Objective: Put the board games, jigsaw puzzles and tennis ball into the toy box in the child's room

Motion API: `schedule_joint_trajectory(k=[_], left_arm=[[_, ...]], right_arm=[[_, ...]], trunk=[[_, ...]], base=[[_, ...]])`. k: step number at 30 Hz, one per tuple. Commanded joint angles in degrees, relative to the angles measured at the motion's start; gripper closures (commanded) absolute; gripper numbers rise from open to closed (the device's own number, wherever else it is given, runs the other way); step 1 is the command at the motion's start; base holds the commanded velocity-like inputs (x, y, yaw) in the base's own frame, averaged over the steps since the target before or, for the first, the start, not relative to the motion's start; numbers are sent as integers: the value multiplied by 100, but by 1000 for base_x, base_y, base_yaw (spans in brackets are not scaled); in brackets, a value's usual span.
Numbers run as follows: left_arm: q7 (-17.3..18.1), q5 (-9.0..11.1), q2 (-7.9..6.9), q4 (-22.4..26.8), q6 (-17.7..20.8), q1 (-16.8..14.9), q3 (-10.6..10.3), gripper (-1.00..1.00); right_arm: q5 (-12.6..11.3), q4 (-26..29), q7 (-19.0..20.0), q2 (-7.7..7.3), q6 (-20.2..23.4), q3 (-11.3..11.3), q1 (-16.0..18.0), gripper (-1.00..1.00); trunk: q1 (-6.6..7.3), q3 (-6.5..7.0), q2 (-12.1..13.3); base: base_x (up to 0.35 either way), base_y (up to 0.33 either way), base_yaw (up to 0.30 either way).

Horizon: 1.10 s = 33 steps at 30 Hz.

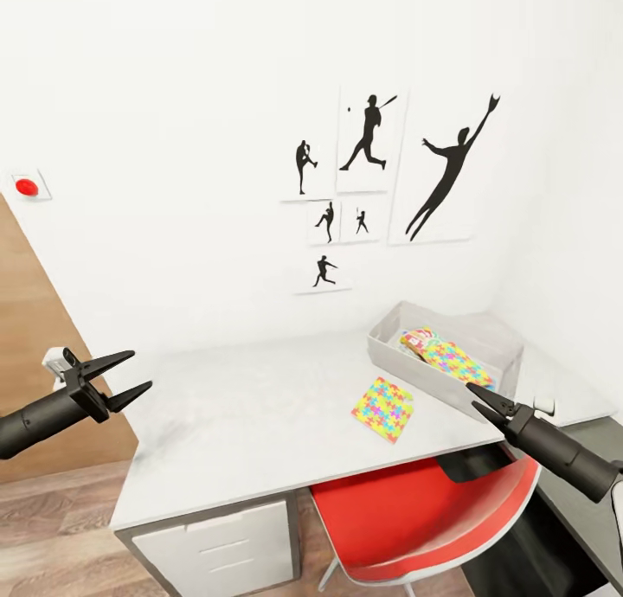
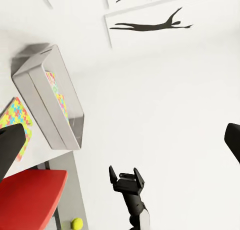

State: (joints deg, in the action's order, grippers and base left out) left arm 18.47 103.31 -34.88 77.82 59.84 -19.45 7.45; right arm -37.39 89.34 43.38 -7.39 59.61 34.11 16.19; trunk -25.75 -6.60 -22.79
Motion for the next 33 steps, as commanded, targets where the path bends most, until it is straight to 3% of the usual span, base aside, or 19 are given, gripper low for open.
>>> schedule_joint_trajectory(k=[1,17,33], left_arm=[[51,-48,-1,-4,16,-6,2,-100],[51,-48,-1,-4,16,-6,2,-100],[51,-56,-1,-12,16,-6,2,-100]], right_arm=[[29,2,39,1,24,8,7,-100],[37,4,29,1,16,4,7,-100],[36,4,-12,1,16,-1,7,-100]], trunk=[[-4,-13,-12],[-4,-8,-12],[-4,-6,-12]], base=[[7,18,3],[1,3,12],[119,71,261]])
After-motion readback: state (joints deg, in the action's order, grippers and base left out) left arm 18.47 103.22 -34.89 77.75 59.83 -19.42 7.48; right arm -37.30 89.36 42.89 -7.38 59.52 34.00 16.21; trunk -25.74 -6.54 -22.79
